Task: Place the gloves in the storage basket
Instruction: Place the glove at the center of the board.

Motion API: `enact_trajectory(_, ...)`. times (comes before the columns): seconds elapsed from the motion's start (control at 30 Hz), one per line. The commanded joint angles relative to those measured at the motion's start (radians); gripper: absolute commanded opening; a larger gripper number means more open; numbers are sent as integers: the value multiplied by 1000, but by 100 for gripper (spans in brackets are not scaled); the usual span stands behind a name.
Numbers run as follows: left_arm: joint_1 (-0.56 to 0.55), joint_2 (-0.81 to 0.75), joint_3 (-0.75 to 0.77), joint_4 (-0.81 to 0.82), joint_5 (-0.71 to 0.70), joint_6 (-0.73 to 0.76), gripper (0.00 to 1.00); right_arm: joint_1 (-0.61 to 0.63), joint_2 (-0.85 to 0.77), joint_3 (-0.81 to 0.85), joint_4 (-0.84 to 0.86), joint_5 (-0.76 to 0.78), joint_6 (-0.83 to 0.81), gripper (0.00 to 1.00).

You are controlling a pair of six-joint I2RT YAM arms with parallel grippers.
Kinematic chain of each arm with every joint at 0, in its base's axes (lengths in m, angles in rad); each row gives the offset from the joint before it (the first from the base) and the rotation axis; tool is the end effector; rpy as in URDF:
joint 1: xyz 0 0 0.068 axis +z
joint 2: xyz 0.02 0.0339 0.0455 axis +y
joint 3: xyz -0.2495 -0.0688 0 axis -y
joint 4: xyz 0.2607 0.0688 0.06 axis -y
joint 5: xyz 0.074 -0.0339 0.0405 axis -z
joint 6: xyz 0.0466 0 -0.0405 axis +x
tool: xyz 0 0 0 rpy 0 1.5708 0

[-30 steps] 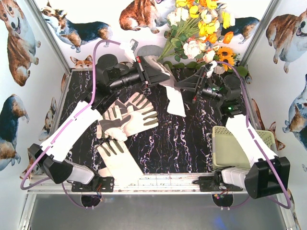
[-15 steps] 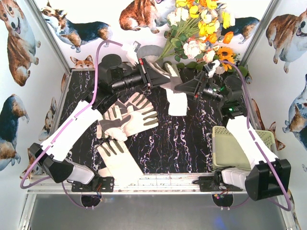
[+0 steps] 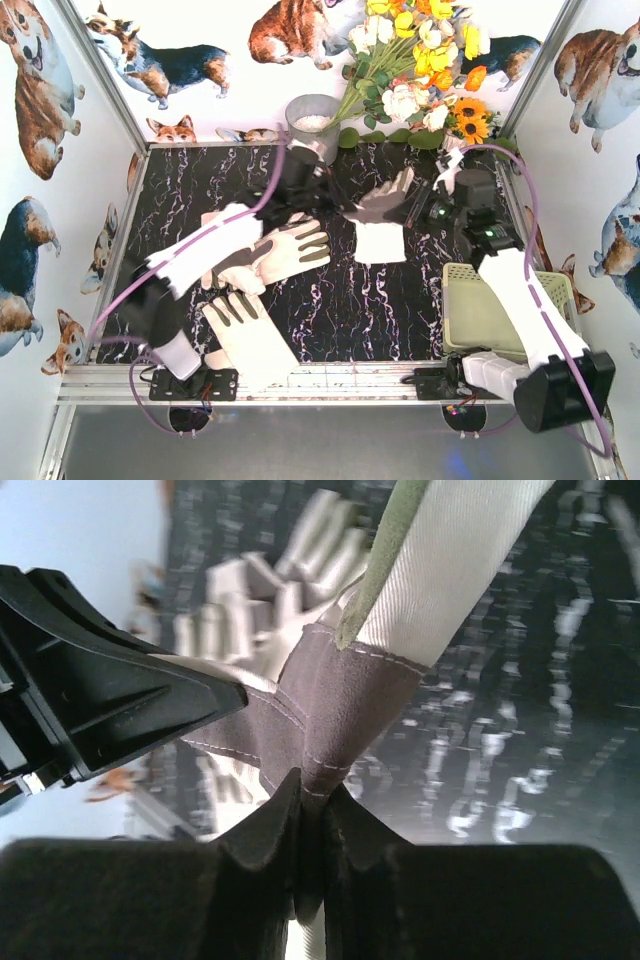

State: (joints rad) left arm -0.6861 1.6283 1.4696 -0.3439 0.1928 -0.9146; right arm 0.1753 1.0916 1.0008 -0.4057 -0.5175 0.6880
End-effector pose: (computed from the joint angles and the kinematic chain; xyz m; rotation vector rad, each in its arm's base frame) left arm 0.3086 -0.2642 0.3230 -0.1305 2.2816 -1.1220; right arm 0.2625 0.0699 0.3165 0.2167 2.1595 1.0496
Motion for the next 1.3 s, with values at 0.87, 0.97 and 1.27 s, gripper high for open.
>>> enact_trajectory(0.87, -5, 465, 59, 26, -143, 35, 23, 35, 474, 144, -244, 290, -331, 49)
enact_trajectory(0.97, -4, 473, 49, 40, -131, 31, 15, 35, 532, 135, -221, 253, -317, 43)
enact_trajectory(1.27, -3, 463, -12, 44, -125, 11, 3, 33, 686, 187, -193, 248, -321, 29)
